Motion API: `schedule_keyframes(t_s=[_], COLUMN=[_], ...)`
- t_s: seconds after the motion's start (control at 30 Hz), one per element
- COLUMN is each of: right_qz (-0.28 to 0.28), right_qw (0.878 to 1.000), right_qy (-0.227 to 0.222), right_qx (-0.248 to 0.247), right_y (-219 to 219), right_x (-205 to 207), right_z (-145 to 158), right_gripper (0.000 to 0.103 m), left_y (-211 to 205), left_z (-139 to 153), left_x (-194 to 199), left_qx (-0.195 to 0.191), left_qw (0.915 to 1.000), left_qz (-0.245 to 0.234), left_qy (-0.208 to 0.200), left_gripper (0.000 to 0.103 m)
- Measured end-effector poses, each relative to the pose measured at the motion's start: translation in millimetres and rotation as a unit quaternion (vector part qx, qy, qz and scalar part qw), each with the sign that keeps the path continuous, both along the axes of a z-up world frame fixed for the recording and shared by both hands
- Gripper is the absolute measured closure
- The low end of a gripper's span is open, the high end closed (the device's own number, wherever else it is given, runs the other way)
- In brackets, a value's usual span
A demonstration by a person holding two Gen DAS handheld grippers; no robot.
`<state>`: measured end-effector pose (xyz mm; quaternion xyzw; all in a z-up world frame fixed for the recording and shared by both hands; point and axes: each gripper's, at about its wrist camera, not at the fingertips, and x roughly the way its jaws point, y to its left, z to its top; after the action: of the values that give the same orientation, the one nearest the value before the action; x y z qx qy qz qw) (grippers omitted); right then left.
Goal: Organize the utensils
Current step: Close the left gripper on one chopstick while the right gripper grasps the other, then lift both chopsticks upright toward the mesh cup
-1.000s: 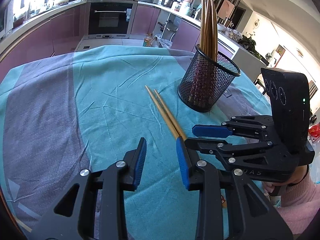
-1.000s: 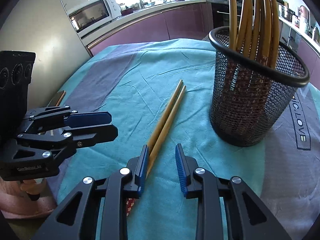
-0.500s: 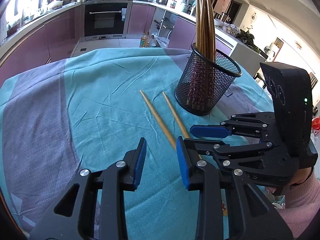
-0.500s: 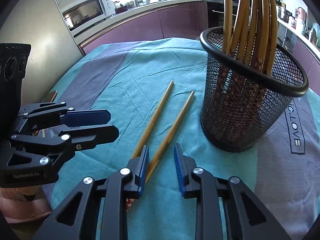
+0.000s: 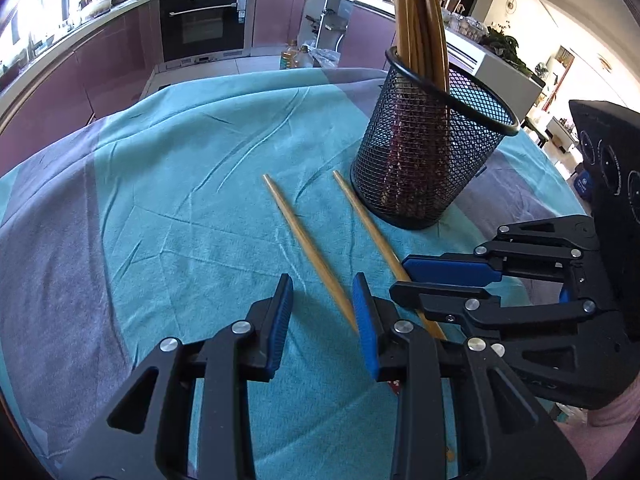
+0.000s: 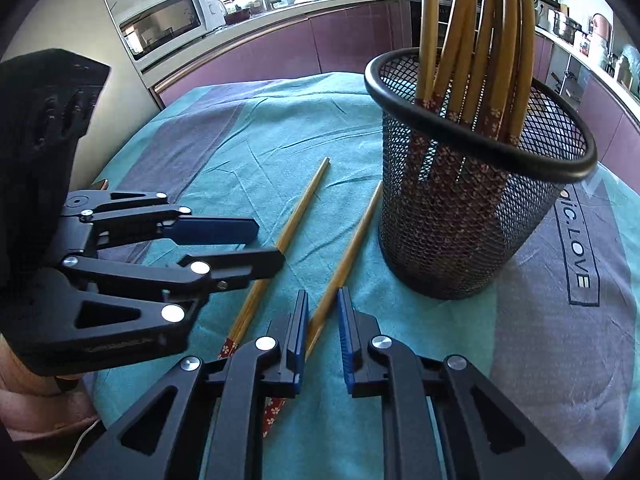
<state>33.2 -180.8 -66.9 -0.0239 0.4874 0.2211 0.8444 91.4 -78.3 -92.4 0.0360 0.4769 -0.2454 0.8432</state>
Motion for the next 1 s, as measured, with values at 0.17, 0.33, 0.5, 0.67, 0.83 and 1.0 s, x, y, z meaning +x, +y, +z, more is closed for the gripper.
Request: schedule_keyframes(t_s=[0.17, 0.33, 0.5, 0.67, 0.83, 1.0], right_qz=[-0.003, -0.005, -0.005, -0.008, -0.012, -0.01], right_qw=[1.0, 1.0, 1.0, 1.0, 0.999, 0.998], right_qy=[0.003, 0.006, 0.003, -0.003, -0.006, -0.016], right_qx=[0.013, 0.021, 0.02, 0.023, 0.037, 0.062], right_y=[-6.0, -14.1, -13.2, -12.3, -16.7, -25.5], right_x=[-1.4, -7.1, -4.4, -4.8, -9.9, -17.2], right_z=[-0.2, 0.9, 0.9, 0.1, 1.6, 10.2], right_gripper=[0.094, 0.096, 0.094, 0.096, 0.097, 0.097], left_y=[-8.1, -11.6, -9.6, -9.0, -3.0, -2.0], left_z=[-1.5, -0.3, -1.6, -2.2, -0.5, 7.8], left_x=[5.8, 2.2, 3.6, 2.1, -6.0, -16.1], left_qx=[0.017, 0.023, 0.023, 0.021, 0.013, 0.012], left_qw=[0.9998, 0.9996, 0.9994, 0.999, 0.9983, 0.9978], left_qz=[0.006, 0.012, 0.025, 0.039, 0.055, 0.058], left_qy=[-0.003, -0.008, -0.006, -0.01, -0.014, -0.029], left_gripper=[0.085, 0.09, 0.086, 0.091, 0.095, 0.095])
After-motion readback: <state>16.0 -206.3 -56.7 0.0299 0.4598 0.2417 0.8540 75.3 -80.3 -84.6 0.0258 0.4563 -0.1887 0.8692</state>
